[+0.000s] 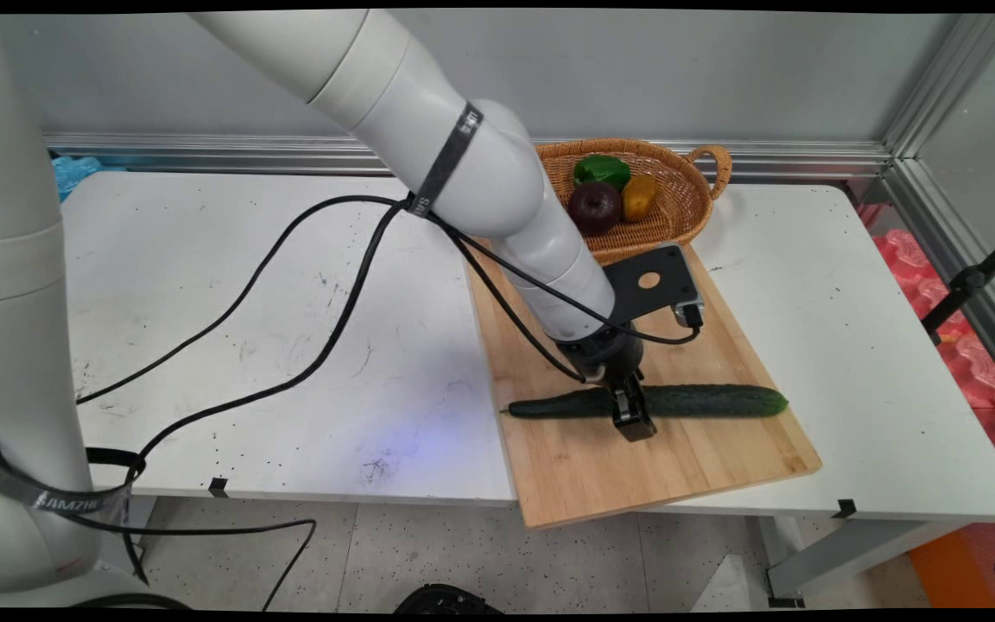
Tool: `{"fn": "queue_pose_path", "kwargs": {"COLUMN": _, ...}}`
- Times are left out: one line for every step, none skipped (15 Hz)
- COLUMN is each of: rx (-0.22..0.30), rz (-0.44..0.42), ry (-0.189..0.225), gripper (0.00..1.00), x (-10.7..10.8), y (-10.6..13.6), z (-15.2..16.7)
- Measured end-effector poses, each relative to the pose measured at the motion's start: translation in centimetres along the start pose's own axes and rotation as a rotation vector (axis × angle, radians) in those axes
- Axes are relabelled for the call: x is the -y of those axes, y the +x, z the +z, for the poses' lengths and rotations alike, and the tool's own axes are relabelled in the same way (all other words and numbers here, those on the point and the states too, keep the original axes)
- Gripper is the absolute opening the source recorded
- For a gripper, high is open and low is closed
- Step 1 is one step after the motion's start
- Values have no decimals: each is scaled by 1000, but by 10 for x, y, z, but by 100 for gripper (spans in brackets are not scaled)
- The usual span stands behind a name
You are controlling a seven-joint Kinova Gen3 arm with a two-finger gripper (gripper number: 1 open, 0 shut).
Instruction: Place the picked object on the cutting board
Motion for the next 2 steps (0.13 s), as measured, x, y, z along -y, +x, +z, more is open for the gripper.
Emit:
{"fn": "queue_pose_path", "kwargs": {"rx": -5, "rz": 1, "ry": -5, "gripper": 100, "x": 0, "y": 0, "z": -1}}
{"fn": "queue_pose_path", "kwargs": {"rx": -10, "rz": 0, "ry": -7, "gripper": 100, "x": 0, "y": -1, "z": -2}}
